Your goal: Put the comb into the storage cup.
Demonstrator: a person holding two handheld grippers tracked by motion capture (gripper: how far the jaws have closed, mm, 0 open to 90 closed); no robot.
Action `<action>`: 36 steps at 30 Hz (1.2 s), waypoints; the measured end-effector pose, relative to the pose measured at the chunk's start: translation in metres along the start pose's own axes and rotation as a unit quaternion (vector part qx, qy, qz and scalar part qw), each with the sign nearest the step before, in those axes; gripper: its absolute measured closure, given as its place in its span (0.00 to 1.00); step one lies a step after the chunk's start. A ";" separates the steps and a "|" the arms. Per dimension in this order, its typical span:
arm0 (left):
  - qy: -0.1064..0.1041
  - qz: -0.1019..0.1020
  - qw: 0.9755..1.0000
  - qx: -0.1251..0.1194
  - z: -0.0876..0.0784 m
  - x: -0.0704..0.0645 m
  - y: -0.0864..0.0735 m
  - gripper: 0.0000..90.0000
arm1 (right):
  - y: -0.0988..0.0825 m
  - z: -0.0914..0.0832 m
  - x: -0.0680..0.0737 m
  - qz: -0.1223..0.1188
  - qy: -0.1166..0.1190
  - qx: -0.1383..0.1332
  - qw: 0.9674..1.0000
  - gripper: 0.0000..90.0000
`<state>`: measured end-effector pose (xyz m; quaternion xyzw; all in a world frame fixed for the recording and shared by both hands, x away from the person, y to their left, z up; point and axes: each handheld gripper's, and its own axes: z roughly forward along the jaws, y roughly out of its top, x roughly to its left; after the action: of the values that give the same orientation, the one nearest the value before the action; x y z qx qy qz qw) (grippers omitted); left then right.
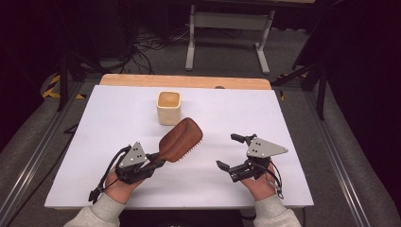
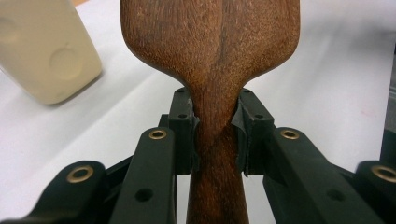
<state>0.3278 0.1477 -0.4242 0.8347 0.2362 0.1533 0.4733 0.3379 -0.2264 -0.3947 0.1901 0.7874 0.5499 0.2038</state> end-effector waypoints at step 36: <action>0.043 0.015 0.999 -0.021 0.002 0.002 -0.016 0.80 | 0.049 0.088 0.006 0.044 0.057 0.082 0.994 0.01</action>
<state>0.3267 0.1546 -0.4392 0.8207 0.2403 0.2008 0.4779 0.3832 -0.1377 -0.3767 0.2092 0.8311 0.5016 0.1180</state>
